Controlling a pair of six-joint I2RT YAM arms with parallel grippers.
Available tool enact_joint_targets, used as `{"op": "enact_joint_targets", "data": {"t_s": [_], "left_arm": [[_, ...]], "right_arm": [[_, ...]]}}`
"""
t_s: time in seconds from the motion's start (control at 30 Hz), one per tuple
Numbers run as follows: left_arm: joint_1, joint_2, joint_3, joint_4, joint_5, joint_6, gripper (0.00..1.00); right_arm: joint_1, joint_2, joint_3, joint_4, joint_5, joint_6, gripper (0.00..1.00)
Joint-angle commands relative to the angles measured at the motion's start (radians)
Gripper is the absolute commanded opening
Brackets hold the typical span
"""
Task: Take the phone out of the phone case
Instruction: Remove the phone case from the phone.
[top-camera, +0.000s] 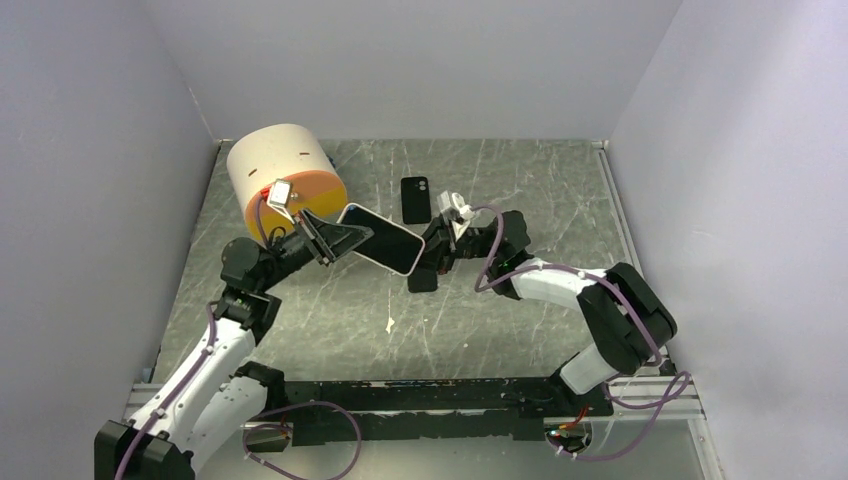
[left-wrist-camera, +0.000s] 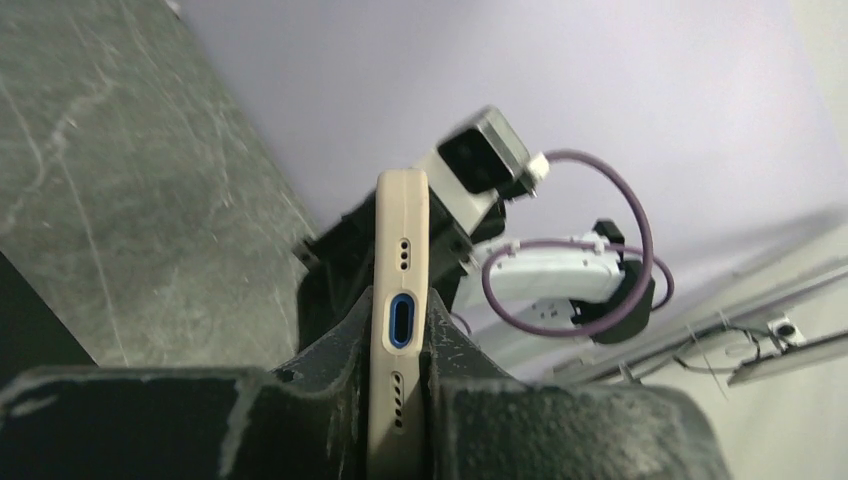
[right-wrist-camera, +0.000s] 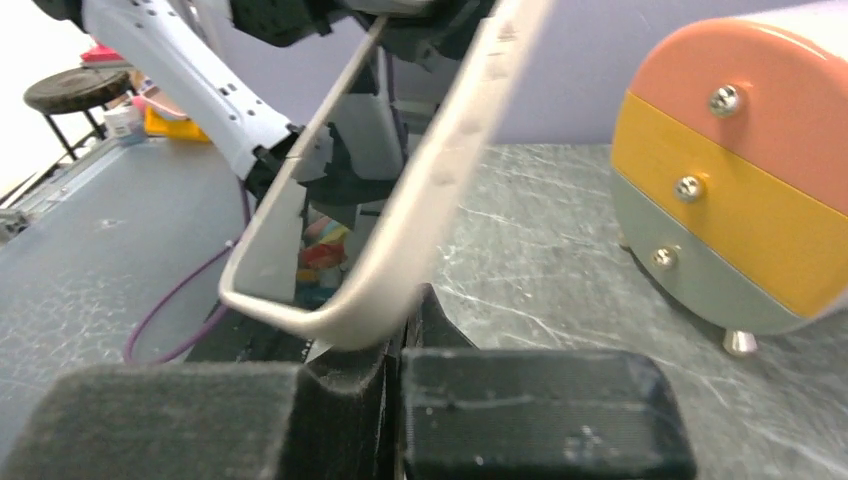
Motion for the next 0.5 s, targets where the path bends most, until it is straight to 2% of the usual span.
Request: {"op": "enact_joint_targets", "data": {"t_s": [0.0,0.1,0.2,0.3,0.47], "left_arm": [[-0.003,-0.031,0.078,0.009,0.105,0.053,0.02],[-0.002,-0.067,0.096,-0.085,0.051,0.17,0.02],[0.0,-0.086,0.112,-0.134,0.015,0.244,0.03],[0.0,-0.098,0.122,-0.159,-0.008,0.286,0.02],[0.0,-0.114,0.105,-0.132,-0.03,0.28,0.03]], "right_arm": [[-0.007,-0.051,0.025,-0.12,0.037,-0.125,0.02],[-0.006,-0.082,-0.021,-0.092,0.046,-0.09,0.26],[-0.003,-0.113,-0.07,-0.045,0.059,-0.048,0.44],[0.0,-0.134,-0.106,0.019,0.068,0.004,0.54],[0.015,-0.139,-0.125,0.158,0.084,0.11,0.61]]}}
